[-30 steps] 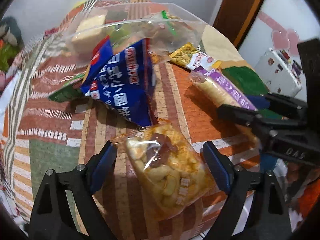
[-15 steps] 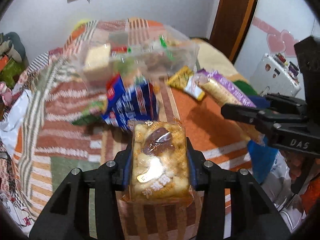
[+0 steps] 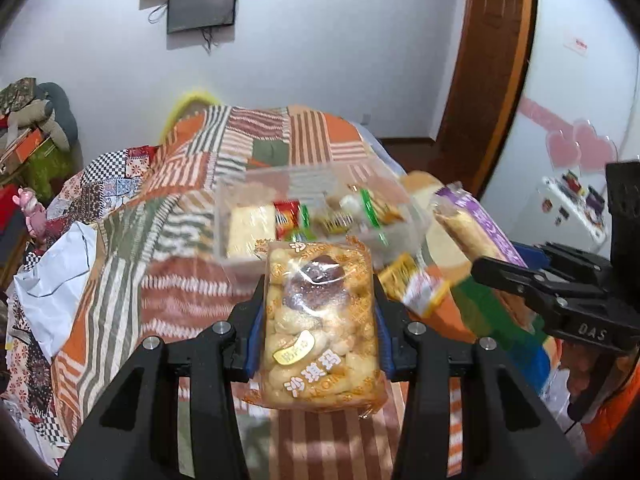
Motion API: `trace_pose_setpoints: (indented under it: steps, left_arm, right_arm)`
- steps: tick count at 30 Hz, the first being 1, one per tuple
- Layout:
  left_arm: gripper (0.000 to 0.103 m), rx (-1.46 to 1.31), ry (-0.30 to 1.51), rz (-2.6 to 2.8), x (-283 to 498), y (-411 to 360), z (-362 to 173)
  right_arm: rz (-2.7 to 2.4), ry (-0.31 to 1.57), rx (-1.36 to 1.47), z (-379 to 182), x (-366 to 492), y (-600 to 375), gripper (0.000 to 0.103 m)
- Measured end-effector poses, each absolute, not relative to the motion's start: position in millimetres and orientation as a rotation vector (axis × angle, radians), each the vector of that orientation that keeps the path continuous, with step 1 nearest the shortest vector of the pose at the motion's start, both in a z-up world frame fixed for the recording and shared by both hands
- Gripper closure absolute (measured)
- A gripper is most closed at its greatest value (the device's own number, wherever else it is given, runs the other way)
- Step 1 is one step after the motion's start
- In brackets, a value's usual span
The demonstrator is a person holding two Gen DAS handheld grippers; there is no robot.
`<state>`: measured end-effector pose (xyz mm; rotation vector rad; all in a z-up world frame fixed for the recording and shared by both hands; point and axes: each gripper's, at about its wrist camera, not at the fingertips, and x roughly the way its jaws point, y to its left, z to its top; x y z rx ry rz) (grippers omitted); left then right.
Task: Organize snacks
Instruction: 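Grasp the round cookie pack with left tool while right tool grasps purple coconut roll, then drop cookie pack into clear box with left tool while right tool drops coconut roll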
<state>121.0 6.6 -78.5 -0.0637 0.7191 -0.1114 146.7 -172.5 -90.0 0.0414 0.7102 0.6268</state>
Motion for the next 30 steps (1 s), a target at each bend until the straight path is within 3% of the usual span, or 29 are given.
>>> trace_pose_setpoints:
  steps: [14,30]
  left_arm:
    - [0.059,-0.098,0.668,-0.025,189.3,46.2,-56.8]
    - [0.059,-0.112,0.732,0.020,274.5,64.8,-89.9]
  right_arm:
    - [0.618,0.602,0.069,-58.2,196.9,-153.4,0.061]
    - [0.625,0.699,0.045,-93.4,252.7,-104.2,0.061]
